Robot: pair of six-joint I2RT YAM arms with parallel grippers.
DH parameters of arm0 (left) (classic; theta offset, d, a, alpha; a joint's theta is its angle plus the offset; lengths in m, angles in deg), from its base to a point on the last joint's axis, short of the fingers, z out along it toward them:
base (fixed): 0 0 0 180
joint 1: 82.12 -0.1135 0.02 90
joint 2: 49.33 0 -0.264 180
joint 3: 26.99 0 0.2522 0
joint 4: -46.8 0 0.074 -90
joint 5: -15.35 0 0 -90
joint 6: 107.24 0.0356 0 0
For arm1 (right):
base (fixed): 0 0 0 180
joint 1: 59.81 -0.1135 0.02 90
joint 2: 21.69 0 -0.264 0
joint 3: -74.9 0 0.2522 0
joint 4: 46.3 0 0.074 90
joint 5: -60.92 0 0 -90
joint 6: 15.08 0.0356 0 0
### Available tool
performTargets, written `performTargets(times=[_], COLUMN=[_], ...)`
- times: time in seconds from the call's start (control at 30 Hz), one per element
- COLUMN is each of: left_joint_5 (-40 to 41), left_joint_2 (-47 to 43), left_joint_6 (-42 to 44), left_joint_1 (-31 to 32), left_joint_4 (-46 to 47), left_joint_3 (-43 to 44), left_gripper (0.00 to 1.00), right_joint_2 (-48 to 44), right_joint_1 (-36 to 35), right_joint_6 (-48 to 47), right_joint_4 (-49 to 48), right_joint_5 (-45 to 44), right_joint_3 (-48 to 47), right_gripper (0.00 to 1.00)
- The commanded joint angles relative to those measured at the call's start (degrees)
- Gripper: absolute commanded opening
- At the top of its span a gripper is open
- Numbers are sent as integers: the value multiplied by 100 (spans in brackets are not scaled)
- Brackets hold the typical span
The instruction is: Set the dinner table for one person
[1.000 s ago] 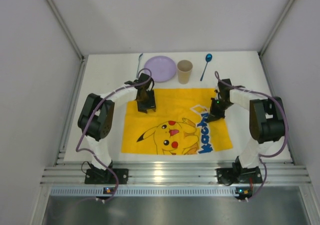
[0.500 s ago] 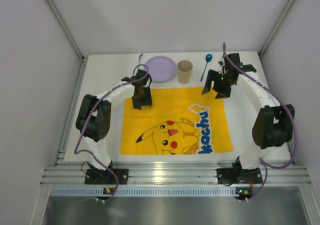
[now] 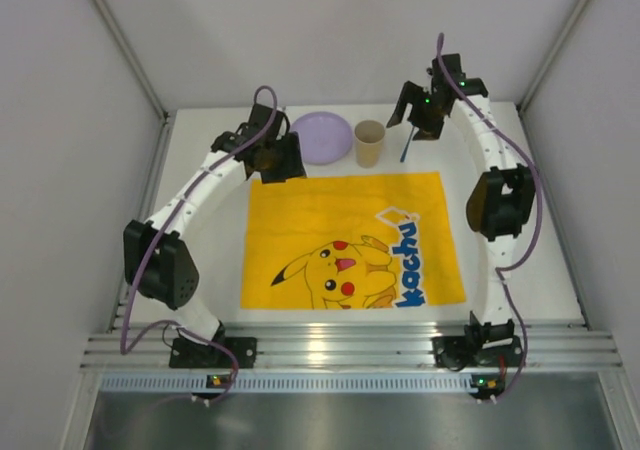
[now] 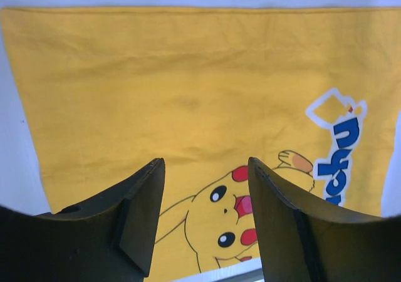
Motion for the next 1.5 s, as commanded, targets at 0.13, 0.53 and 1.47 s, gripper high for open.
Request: performTargets(times=[0.13, 0.53, 1.47], left_joint_5=[-505, -109, 207], left_joint_2=[-674, -438, 1531], left_joint_6=[16, -124, -221], left_joint_1=[-15, -15, -314], left_joint_4=[-123, -343, -317], left_joint_3=[-683, -446, 2006], left_gripper=[60, 59, 98], right_joint_2=[873, 812, -3020], right_joint_1=[-421, -369, -167], right_joint_6=[391, 321, -470], right_joint_4=[-2, -145, -564], right_joint_5=[-388, -888, -1855], right_joint_3=[-528, -546, 4270], right_gripper=[83, 15, 0])
